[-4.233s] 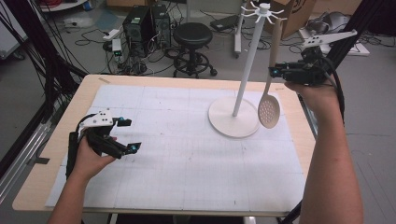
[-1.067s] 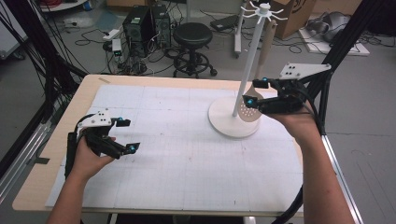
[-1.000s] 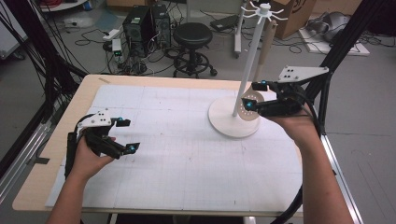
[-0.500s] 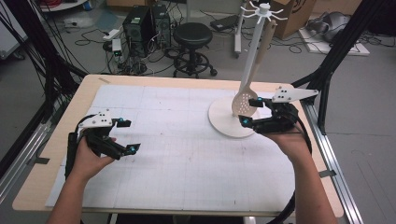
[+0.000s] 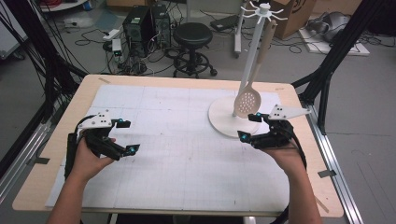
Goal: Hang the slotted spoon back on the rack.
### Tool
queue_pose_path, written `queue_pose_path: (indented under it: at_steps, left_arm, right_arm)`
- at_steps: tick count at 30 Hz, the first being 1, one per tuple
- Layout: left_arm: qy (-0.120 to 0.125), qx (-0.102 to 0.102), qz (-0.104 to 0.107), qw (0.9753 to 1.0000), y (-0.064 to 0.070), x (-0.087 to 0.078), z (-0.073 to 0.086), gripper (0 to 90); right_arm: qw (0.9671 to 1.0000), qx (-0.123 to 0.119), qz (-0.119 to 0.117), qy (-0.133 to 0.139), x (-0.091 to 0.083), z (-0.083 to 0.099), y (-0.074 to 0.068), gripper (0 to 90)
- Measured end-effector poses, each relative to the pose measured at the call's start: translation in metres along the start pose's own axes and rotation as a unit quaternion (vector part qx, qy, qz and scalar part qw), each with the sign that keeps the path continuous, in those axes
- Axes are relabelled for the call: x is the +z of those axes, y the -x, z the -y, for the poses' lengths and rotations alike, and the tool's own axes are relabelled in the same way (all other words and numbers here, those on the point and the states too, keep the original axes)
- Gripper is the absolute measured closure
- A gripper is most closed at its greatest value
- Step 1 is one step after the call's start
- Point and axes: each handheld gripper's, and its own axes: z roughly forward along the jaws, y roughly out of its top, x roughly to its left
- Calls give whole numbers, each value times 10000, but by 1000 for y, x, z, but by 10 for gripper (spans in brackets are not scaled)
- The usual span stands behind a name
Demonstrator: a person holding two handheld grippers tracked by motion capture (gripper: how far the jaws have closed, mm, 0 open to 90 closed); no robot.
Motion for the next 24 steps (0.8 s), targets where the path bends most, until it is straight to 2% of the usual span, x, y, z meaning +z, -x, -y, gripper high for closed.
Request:
queue_pose_path:
  at_steps: [4,8,10,13,18,21,24]
  left_arm:
    - [-8,-15,0,10000,-1,1,1,17]
    - [16,-10,14,10000,0,1,1,17]
    - [24,5,14,10000,1,1,1,17]
    - [42,21,45,10000,1,1,1,17]
    - [20,31,56,10000,2,2,1,17]
    - [33,24,49,10000,2,2,1,17]
    - [17,22,19,10000,2,2,1,17]
  right_arm:
    - [9999,55,20,-130,4,16,-3,213]
    - [9998,138,20,-112,8,29,-5,208]
    - [9996,185,-4,-215,11,33,-4,207]
    - [9994,241,34,-229,10,36,-5,192]
    - [9996,246,125,9,6,35,-5,181]
    - [9995,308,122,6,6,35,-4,170]
    - [9996,268,112,-47,9,36,-4,166]
